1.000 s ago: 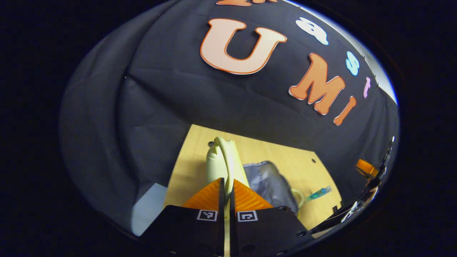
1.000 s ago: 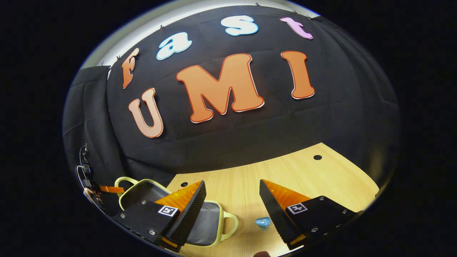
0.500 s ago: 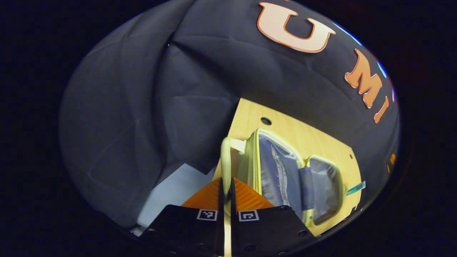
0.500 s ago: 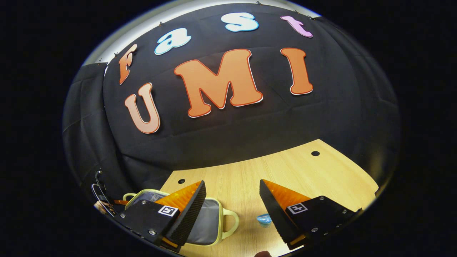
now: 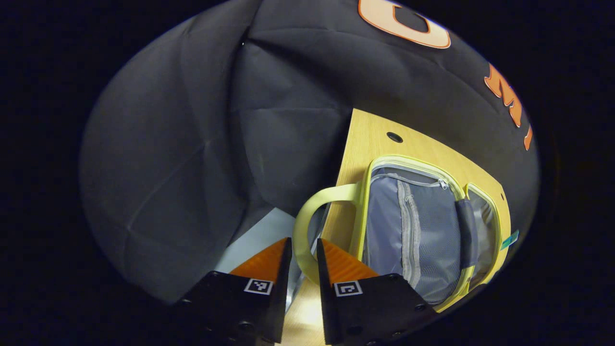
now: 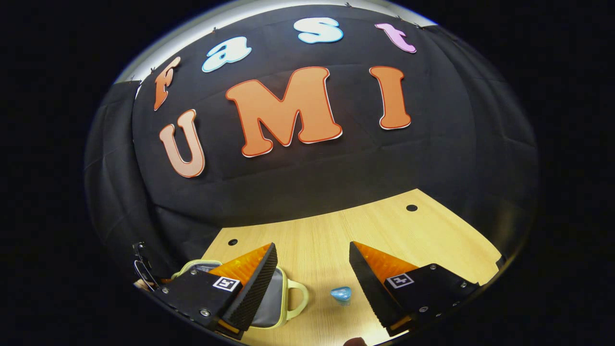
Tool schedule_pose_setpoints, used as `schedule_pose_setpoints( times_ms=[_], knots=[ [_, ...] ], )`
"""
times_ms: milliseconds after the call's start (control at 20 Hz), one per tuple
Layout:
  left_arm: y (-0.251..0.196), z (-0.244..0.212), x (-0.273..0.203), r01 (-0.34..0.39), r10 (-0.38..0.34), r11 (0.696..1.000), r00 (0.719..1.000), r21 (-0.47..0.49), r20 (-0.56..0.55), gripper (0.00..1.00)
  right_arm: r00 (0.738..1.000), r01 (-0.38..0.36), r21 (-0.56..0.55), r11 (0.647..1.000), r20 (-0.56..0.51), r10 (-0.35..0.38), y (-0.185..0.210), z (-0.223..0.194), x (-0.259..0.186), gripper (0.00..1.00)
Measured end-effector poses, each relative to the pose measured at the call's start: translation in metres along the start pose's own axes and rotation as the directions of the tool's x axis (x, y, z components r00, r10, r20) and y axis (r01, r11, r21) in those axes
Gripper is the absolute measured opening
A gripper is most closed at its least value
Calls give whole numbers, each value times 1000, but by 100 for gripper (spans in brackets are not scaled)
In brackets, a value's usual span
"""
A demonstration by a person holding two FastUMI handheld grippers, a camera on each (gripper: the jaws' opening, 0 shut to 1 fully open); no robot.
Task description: First open the suitcase, pack the skin care products into it, and then close the suitcase.
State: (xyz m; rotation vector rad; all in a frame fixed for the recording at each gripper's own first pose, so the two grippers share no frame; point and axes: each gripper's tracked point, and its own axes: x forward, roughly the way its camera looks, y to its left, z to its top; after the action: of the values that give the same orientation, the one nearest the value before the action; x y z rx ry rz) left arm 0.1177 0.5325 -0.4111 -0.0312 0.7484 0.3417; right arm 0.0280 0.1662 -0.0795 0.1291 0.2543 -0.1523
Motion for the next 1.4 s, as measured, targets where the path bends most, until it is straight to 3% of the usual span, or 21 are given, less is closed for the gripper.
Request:
schedule_pose_setpoints(
  times_ms=[50,300,350,600,900,1150,1250,1400],
  knots=[
    [0,5,-1,-14,13,1000,1000,24,18,32,1000,-1,-2,1000,0,1,-1,-1,-1,95],
    [-10,41,-44,-71,53,988,990,136,131,94,1000,0,-18,1000,8,0,-11,1,-2,95],
    [-14,50,-53,-85,60,985,985,151,160,98,1000,-1,-24,1000,9,1,-14,0,-3,95],
    [-61,104,-125,-145,89,979,934,140,347,98,999,8,-76,997,38,-5,-33,6,-5,95],
    [-187,152,-219,-39,-65,982,843,183,534,97,999,15,-128,992,53,-9,-64,2,-9,95],
    [-317,146,-270,63,-208,968,745,244,634,97,999,16,-131,991,53,-9,-97,1,-8,95],
    [-379,132,-277,112,-272,952,729,283,627,97,999,3,-123,992,49,3,-111,1,-9,95],
    [-462,100,-272,173,-338,932,733,319,590,97,999,-1,-131,991,48,8,-137,4,-10,95]
  ],
)
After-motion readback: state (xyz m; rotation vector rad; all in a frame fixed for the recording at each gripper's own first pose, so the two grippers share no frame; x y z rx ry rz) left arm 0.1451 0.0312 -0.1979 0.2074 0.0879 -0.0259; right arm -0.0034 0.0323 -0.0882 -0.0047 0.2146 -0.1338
